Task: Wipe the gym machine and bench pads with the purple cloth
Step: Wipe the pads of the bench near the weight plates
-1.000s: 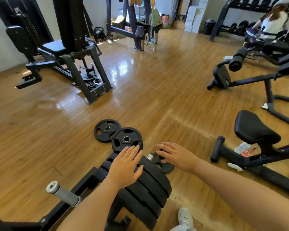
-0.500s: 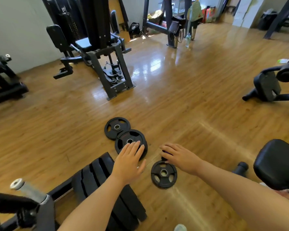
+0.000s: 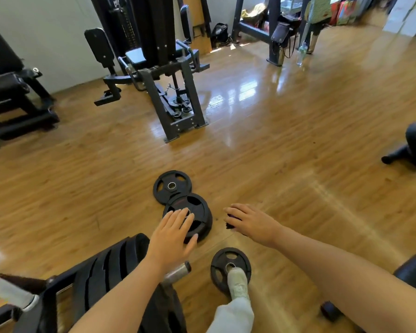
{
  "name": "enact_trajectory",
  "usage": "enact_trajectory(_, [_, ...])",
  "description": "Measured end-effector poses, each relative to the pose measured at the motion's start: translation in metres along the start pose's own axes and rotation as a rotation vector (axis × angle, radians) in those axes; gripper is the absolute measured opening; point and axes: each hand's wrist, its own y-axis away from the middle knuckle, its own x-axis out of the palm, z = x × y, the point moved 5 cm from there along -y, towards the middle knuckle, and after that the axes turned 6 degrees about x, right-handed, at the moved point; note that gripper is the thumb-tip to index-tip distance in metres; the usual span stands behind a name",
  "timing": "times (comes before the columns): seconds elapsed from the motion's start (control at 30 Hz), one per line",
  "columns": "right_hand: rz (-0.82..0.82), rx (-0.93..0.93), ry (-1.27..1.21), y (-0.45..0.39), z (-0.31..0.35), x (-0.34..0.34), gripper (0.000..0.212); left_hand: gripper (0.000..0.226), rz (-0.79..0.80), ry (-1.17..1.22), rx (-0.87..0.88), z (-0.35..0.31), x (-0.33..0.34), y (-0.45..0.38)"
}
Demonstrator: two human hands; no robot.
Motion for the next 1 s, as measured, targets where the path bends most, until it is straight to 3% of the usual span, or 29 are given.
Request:
enact_trajectory(0.23, [0.002, -0.133, 0.039, -0.090, -0.107, -0.002, 0.040, 0.077, -0.020, 0.059, -0.161, 0.046, 0.014, -0.115])
enact_trajectory(0.3, [0.016, -0.183, 0.043, -0.117, -0.139, -0.004, 0.035, 0.078, -0.024, 0.064, -0.148, 0.051, 0.013, -0.147])
enact_trajectory(0.37, [-0.019, -0.186, 0.036, -0.148, -0.171, -0.013, 0.044, 0.078, -0.059, 0.053, -0.148, 0.061, 0.003, -0.177])
enact_trajectory(0.47, [-0.065, -0.225, 0.054, -0.186, -0.205, -0.019, 0.035, 0.075, -0.107, 0.045, -0.178, 0.087, -0.015, -0.215])
enact_trajectory(0.7, [-0.037, -0.347, 0.071, -0.291, -0.285, -0.008, 0.055, 0.057, -0.195, -0.033, -0.314, 0.166, -0.025, -0.293])
enact_trajectory(0.83, [0.005, -0.437, 0.058, -0.363, -0.340, 0.011, 0.052, 0.067, -0.185, -0.084, -0.370, 0.204, -0.018, -0.344])
enact_trajectory(1.0, [-0.001, -0.642, 0.086, -0.462, -0.399, 0.022, 0.050, 0.056, -0.211, -0.178, -0.570, 0.250, -0.042, -0.401])
